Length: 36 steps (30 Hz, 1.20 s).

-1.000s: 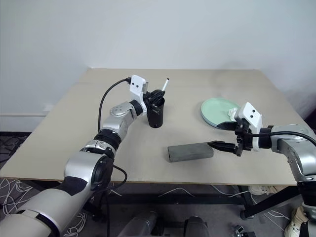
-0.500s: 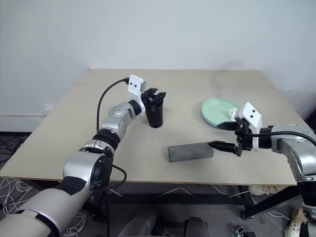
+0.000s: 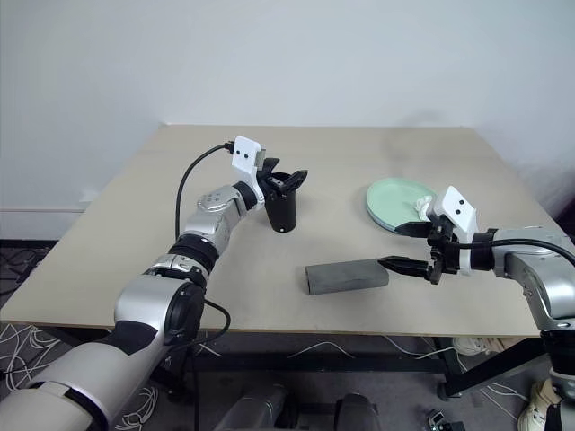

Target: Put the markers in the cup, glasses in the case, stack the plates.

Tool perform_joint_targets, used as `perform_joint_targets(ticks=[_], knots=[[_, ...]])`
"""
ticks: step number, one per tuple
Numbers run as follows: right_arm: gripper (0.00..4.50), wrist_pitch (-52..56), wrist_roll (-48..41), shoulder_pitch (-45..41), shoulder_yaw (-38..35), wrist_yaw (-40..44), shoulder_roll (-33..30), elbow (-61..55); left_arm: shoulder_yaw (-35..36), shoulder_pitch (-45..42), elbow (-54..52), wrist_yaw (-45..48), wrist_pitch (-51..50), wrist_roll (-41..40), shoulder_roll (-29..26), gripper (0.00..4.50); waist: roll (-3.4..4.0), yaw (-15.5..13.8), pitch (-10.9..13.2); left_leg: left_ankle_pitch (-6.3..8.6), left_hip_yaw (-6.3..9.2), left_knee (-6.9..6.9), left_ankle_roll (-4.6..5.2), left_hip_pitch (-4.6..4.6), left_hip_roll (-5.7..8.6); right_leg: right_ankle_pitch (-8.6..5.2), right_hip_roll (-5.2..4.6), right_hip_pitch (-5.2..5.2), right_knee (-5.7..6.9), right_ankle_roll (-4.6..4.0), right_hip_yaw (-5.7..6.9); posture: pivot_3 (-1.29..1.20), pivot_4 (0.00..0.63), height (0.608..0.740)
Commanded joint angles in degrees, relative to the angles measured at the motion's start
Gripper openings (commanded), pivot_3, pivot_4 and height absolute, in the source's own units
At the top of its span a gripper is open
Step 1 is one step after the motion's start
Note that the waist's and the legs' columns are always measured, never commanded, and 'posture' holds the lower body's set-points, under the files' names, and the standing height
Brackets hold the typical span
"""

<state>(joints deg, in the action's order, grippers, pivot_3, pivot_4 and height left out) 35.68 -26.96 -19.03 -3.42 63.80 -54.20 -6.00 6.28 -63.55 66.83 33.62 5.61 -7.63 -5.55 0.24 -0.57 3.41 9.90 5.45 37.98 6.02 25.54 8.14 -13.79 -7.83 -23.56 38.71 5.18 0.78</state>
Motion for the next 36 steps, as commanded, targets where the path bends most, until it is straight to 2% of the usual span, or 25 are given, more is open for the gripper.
perform_joint_targets(ticks=[1, 7, 11, 25, 32, 36], knots=[[4.50, -0.24, -0.72, -0.97, -1.92, -0.29, -0.09, -1.51, 0.43, -1.81, -0.02, -0.15, 0.24, 0.14, -0.35, 4.48, 0.00, 0.00, 0.00, 0.00, 0.00, 0.00, 0.00, 0.00, 0.00, 0.00, 0.00, 0.00, 0.00, 0.00, 0.00, 0.00, 0.000, 0.692], [4.50, -0.23, -0.71, -1.00, -1.89, -0.36, -0.07, -1.53, 0.49, -2.03, -0.16, 0.26, 0.04, -0.03, -0.37, 4.48, 0.00, 0.00, 0.00, 0.00, 0.00, 0.00, 0.00, 0.00, 0.00, 0.00, 0.00, 0.00, 0.00, 0.00, 0.00, 0.00, 0.000, 0.692], [4.50, -0.75, -0.30, -2.55, -0.73, -0.12, 0.86, -0.55, 4.60, -7.67, -7.67, 6.99, -4.18, -6.88, -2.47, 4.48, -0.11, 0.03, 0.08, 0.00, 0.00, 0.00, 0.00, 0.09, 0.00, 0.00, 0.01, -0.11, 0.03, 0.01, 0.00, 0.00, 0.000, 0.692], [4.50, -1.15, 0.14, -3.54, -0.21, 0.26, 1.25, 0.25, 4.45, -6.45, -14.95, 8.46, -8.55, -8.03, -3.86, 4.48, -0.11, 0.02, 0.07, 0.00, 0.01, -0.01, 0.00, 0.05, 0.02, -0.02, 0.02, -0.05, -0.06, 0.05, 0.00, 0.00, 0.000, 0.692], [4.50, -0.69, -0.50, -1.44, -1.77, -0.31, 0.83, -1.08, 4.61, 4.41, -34.75, 15.21, -17.94, -12.50, -11.47, 4.48, -0.07, 0.39, 0.05, 0.00, 0.03, -0.10, -0.01, 0.04, 0.01, 0.01, 0.10, -0.19, -0.05, -0.02, -0.15, 0.00, 0.000, 0.692], [4.50, -0.49, -0.68, -1.10, -2.35, -0.87, 1.04, -0.93, 6.71, 15.76, -51.31, 16.91, -28.64, -17.96, -19.23, 4.48, -0.03, 0.49, 0.04, 0.00, 0.01, -0.08, -0.01, 0.03, 0.01, 0.13, 0.16, -0.22, -0.04, -0.23, -0.25, 0.00, 0.000, 0.692]])
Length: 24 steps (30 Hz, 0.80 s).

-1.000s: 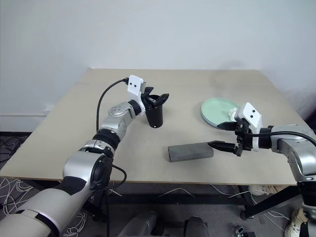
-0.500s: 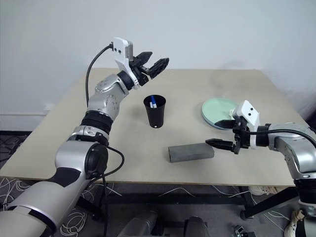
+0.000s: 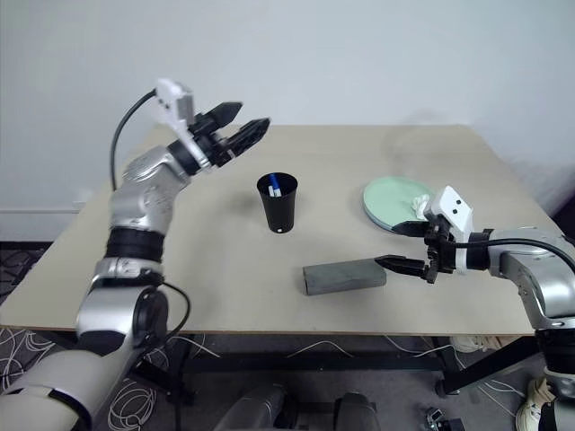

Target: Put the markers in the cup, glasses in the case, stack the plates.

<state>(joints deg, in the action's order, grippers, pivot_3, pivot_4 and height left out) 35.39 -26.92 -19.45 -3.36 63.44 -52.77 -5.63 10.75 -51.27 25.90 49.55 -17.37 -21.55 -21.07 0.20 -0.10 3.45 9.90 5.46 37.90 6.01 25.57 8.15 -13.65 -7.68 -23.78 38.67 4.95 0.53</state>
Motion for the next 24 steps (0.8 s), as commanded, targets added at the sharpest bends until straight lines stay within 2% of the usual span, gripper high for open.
perform_joint_targets(ticks=[1, 5, 13, 18, 24], knots=[[4.50, -0.18, -0.69, -0.73, -2.35, -0.61, -0.25, -1.29, 2.67, 5.59, -12.84, 0.86, -7.09, -4.88, -5.02, 4.48, 0.00, -0.03, 0.00, 0.00, 0.01, 0.00, 0.00, 0.00, 0.00, 0.01, 0.04, -0.01, 0.00, -0.02, -0.03, 0.00, 0.000, 0.692], [4.50, -0.33, -0.61, -1.22, -2.02, -1.09, 0.69, -0.74, 4.70, 13.17, -21.30, -0.96, -12.05, -7.77, -8.56, 4.48, 0.00, -0.72, 0.00, 0.00, 0.02, -0.02, -0.01, -0.02, 0.00, 0.06, 0.06, 0.00, 0.02, -0.12, -0.02, 0.00, 0.000, 0.692], [4.50, -0.50, -0.94, -1.07, -2.70, -2.47, 2.88, -0.46, 7.65, 25.87, -34.19, -5.19, -17.56, -12.30, -10.21, 4.48, 0.05, -1.16, -0.02, 0.00, -0.02, -0.16, -0.03, -0.14, -0.01, -0.01, 0.07, 0.03, 0.12, -0.17, -0.08, 0.00, 0.000, 0.692], [4.50, 0.86, -2.34, -0.01, -4.33, -4.56, 4.29, -1.76, 9.00, 33.26, -38.53, -5.79, -18.86, -14.11, -11.47, 4.48, 0.04, -1.65, -0.02, -0.09, -0.07, -0.54, -0.16, -0.26, -0.02, 0.01, 0.06, -0.10, 0.11, -0.25, -0.23, 0.00, 0.000, 0.692], [4.50, 3.05, -3.52, 0.25, -4.02, -7.01, 6.38, -3.65, 9.59, 39.48, -38.61, -4.89, -17.55, -13.70, -14.47, 4.48, 0.06, -1.74, -0.03, -0.12, -0.20, -0.83, -0.22, -0.26, -0.02, 0.05, 0.11, -0.34, 0.11, -0.33, -0.51, 0.00, 0.000, 0.692]])
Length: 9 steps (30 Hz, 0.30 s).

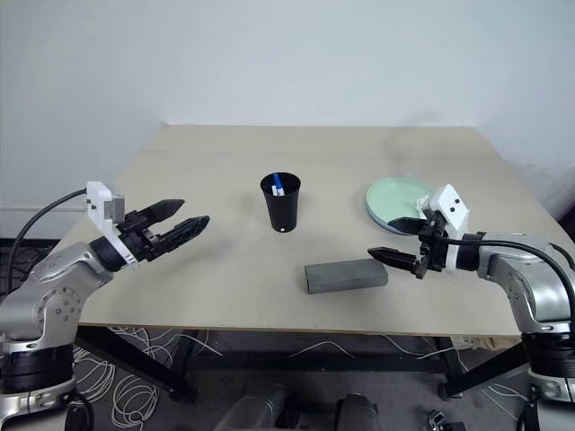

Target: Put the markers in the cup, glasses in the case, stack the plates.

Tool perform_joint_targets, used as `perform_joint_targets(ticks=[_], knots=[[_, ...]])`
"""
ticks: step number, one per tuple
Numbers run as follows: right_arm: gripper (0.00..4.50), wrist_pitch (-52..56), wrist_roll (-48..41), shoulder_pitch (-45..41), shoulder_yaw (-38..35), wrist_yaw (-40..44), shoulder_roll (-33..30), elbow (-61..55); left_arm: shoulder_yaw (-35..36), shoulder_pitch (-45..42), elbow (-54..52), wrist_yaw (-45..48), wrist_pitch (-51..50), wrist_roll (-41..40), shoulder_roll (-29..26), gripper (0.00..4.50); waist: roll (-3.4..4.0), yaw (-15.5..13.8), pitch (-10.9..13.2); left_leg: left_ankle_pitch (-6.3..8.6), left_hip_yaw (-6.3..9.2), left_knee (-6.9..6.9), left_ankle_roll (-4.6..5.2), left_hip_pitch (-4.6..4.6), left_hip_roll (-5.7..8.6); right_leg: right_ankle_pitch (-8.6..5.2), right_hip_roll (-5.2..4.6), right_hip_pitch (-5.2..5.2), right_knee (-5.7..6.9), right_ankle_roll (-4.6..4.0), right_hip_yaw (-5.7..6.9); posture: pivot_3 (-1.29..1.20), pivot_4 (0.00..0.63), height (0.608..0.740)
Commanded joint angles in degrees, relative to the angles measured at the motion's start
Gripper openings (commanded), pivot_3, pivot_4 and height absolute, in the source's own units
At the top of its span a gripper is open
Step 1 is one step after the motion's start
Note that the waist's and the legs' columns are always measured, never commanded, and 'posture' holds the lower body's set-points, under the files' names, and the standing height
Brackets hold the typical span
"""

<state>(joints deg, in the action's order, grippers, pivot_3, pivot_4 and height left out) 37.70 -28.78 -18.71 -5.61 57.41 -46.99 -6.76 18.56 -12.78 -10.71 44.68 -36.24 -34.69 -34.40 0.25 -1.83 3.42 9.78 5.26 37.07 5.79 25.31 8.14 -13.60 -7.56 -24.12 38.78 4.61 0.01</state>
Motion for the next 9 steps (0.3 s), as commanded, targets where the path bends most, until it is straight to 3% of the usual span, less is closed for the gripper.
perform_joint_targets(ticks=[1, 9], knots=[[4.50, 1.12, -2.07, -0.52, -1.67, -1.12, 0.94, -2.78, 1.96, 2.19, -2.67, -0.57, 1.34, -0.56, -0.97, 4.48, 0.02, -0.01, -0.01, 0.00, -0.04, -0.03, 0.00, -0.01, 0.00, 0.00, 0.00, -0.01, 0.00, 0.00, -0.04, 0.00, 0.000, 0.692], [4.50, 2.32, -2.79, -0.66, -1.13, -2.19, 2.56, -3.47, 2.92, 6.85, -3.64, -2.88, 1.44, -1.62, 0.04, 4.48, 0.02, -0.21, -0.01, 0.00, -0.14, -0.12, 0.00, 0.00, 0.00, 0.02, 0.00, -0.07, 0.01, -0.03, -0.13, 0.00, 0.000, 0.692]])
